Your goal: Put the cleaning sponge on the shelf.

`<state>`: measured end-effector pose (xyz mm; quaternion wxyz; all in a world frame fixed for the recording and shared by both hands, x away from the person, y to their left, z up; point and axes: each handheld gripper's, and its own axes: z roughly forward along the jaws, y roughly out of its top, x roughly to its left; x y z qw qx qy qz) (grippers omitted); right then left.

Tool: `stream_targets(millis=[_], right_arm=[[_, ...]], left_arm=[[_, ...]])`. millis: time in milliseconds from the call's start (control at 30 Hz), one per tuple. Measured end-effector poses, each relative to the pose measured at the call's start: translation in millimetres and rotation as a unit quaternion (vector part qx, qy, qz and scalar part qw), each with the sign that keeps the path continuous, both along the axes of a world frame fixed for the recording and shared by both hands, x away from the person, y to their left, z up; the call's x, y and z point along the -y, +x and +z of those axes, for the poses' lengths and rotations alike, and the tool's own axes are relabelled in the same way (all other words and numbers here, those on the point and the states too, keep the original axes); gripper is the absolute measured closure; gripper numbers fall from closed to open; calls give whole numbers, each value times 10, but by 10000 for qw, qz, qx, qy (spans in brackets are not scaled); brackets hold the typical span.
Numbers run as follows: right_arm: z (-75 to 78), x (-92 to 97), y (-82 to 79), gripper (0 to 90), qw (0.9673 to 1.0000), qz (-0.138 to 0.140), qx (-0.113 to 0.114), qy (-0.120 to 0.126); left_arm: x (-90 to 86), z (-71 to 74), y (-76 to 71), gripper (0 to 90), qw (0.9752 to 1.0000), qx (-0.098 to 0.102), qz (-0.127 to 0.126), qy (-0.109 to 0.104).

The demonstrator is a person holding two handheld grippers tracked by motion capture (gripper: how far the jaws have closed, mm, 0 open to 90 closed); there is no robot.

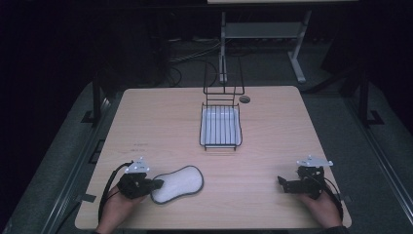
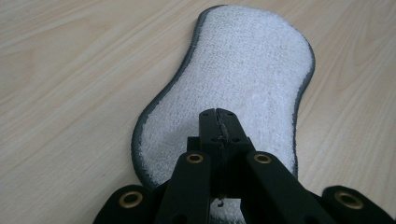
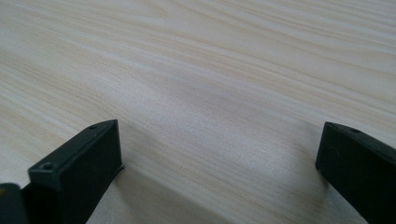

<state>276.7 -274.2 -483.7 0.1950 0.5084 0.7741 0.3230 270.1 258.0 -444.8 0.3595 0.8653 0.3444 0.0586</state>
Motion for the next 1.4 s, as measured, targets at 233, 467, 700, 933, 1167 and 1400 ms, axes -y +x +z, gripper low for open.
stream_targets(millis=[233, 467, 700, 933, 1167, 1400], right_arm=[[0, 0, 0, 0, 10000, 2, 0, 0], [0, 0, 0, 0, 10000, -3, -5, 1], [0, 0, 0, 0, 10000, 2, 1, -1], [0, -1, 0, 0, 10000, -3, -6, 2], [0, 0, 0, 0, 10000, -3, -4, 2], [0, -1, 0, 0, 10000, -5, -6, 3]], left_arm=[[-12, 11, 12, 900, 9999, -16, -5, -124], [4, 101, 37, 864, 9993, 24, -136, -352], [26, 194, 129, 692, 9989, 63, -208, -415], [91, 180, 244, 478, 9987, 13, -369, -343], [186, 114, 355, 317, 9978, 18, -627, -213], [275, 34, 418, 228, 9966, 33, -820, -21]])
